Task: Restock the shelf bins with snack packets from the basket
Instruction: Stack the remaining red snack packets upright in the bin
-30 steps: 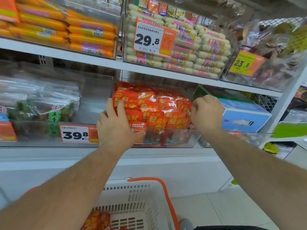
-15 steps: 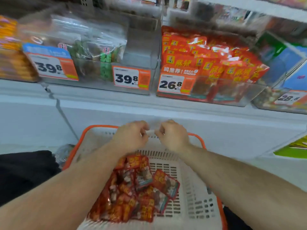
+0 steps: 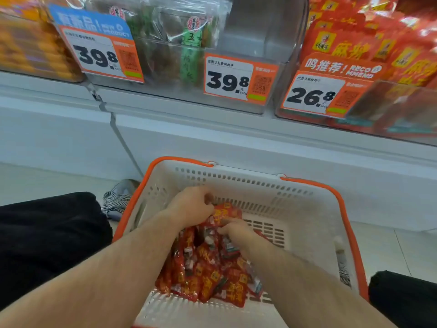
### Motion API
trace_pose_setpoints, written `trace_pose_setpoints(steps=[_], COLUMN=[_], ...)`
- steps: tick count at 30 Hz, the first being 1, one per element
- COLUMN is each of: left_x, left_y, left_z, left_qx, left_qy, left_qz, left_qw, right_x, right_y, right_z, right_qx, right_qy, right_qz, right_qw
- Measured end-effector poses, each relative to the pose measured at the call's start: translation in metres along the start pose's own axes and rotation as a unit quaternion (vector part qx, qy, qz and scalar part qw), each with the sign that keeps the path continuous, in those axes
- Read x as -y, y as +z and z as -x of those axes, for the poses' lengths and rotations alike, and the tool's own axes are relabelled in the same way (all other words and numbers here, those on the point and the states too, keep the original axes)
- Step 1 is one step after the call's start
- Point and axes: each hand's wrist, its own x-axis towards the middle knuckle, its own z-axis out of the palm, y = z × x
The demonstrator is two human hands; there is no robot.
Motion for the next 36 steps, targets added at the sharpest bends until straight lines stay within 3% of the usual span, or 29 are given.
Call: trace_pose_setpoints(steps=[4, 8, 12, 15, 18, 21, 25, 30, 34, 36], left_x=[0.005, 0.002, -0.012, -0.028, -0.046, -0.073, -0.119, -0.165, -0.196, -0.212], left_y=[0.002, 0.007, 0.017, 0.02, 0.02, 0.016, -0.001, -0.02, -0.034, -0.044], left_z=[-0.001, 0.001, 0.006, 0.011, 0.014, 0.02, 0.029, 0.039, 0.043, 0.044], left_qx=[0.014, 0.021, 0.032, 0.034, 0.032, 0.02, -0.005, -0.008, -0.032, -0.042], left_qy=[-0.01, -0.011, -0.004, 0.0, 0.0, 0.025, 0.089, 0.133, 0.176, 0.21], left_qz=[0.005, 0.004, 0.024, 0.032, 0.069, 0.159, 0.338, 0.449, 0.436, 0.402], left_qw=[1.0, 1.0, 0.999, 0.999, 0.997, 0.987, 0.937, 0.883, 0.882, 0.89], right_x=[-0.001, 0.004, 0.023, 0.042, 0.063, 0.087, 0.106, 0.11, 0.105, 0.105], right_y=[0.006, -0.014, -0.055, -0.088, -0.116, -0.139, -0.161, -0.175, -0.183, -0.19], right_z=[-0.002, 0.012, 0.041, 0.069, 0.102, 0.146, 0.2, 0.239, 0.267, 0.277], right_qx=[0.029, -0.026, -0.124, -0.156, -0.184, -0.208, -0.24, -0.272, -0.322, -0.328], right_qy=[0.032, -0.023, -0.129, -0.184, -0.207, -0.241, -0.32, -0.385, -0.444, -0.441], right_qz=[-0.088, -0.064, 0.135, 0.343, 0.407, 0.385, 0.336, 0.29, 0.301, 0.315], right_qw=[0.995, 0.997, 0.974, 0.908, 0.87, 0.866, 0.852, 0.833, 0.78, 0.773])
